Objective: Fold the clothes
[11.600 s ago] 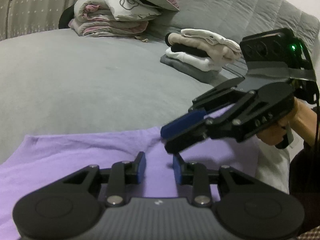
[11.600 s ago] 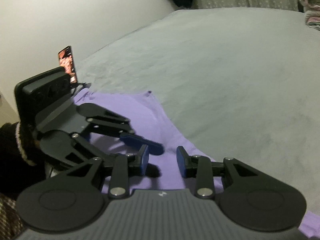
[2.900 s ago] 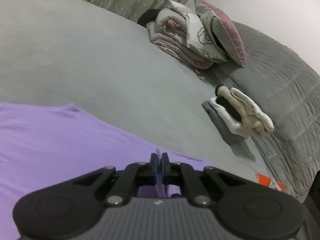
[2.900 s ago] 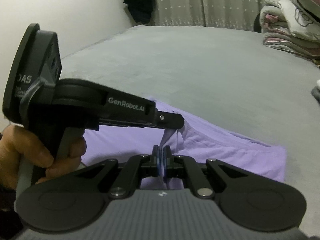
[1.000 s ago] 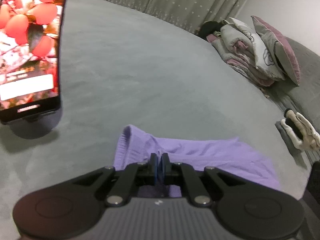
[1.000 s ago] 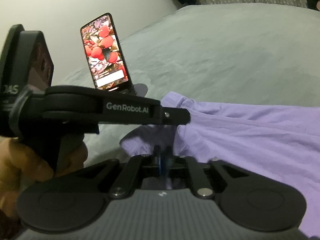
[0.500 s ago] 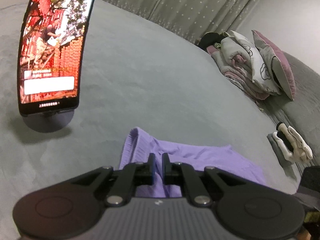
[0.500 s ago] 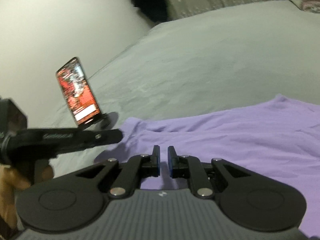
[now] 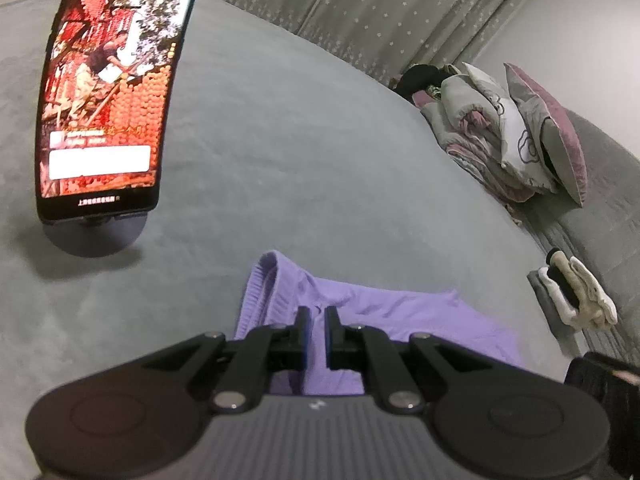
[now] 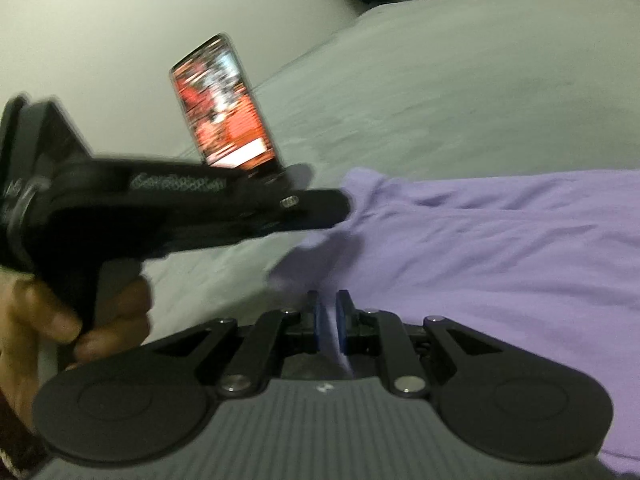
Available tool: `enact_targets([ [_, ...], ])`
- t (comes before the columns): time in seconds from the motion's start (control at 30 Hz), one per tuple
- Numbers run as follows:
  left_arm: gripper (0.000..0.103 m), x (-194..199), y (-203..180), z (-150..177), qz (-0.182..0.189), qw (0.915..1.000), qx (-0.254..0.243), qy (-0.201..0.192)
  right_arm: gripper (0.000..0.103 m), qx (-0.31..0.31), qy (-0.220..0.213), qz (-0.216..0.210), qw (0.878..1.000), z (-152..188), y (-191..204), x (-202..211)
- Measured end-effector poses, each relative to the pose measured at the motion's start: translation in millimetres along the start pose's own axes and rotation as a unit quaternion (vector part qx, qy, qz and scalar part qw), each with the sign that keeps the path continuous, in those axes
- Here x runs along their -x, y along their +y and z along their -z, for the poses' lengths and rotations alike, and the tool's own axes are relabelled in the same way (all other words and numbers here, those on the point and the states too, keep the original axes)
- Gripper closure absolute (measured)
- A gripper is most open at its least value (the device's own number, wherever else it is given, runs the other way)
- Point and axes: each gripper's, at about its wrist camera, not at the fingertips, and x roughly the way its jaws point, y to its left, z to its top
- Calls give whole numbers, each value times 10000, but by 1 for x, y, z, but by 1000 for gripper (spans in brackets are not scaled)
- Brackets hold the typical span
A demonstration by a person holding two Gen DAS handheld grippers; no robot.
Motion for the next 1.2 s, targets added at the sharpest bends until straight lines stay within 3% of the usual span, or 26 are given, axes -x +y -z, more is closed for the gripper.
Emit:
enact_targets([
  [0.27, 98, -17, -4, 9, 430, 9990, -26, 115, 88, -244, 103, -51, 9996, -5, -9, 8],
  [0.43, 95, -33, -10, 22, -21, 9991, -394, 146, 87, -129, 159, 218, 9996, -11, -18, 25],
  [0.5, 94, -31, -12, 26, -129, 9978, -646, 58, 83, -31, 126, 340, 9993, -12, -23, 37],
  [0.57, 94, -27, -15, 29, -251, 9957, -887, -29, 68, 35, 73, 474, 9988, -14, -30, 50],
  [0.6, 94, -25, -16, 31, -333, 9945, -990, -70, 66, 66, 40, 549, 9985, -15, -35, 59],
  [0.77, 86, -9, -21, 37, -487, 9919, -1146, -266, 65, 280, -57, 1011, 9945, -25, -54, 93],
  [0.83, 78, -3, -25, 38, -460, 9919, -1135, -347, 65, 343, -65, 1291, 9910, -29, -63, 104],
  [1.0, 73, -3, -55, 46, -107, 9879, -1481, -449, 61, 93, -212, 1962, 9803, -36, -100, 136],
  [1.1, 66, -15, -77, 52, 147, 9841, -1742, -323, 57, -182, -370, 2240, 9737, -32, -125, 151],
  [1.2, 66, -30, -100, 62, 370, 9789, -2007, -141, 57, -418, -341, 2519, 9663, -31, -146, 159],
])
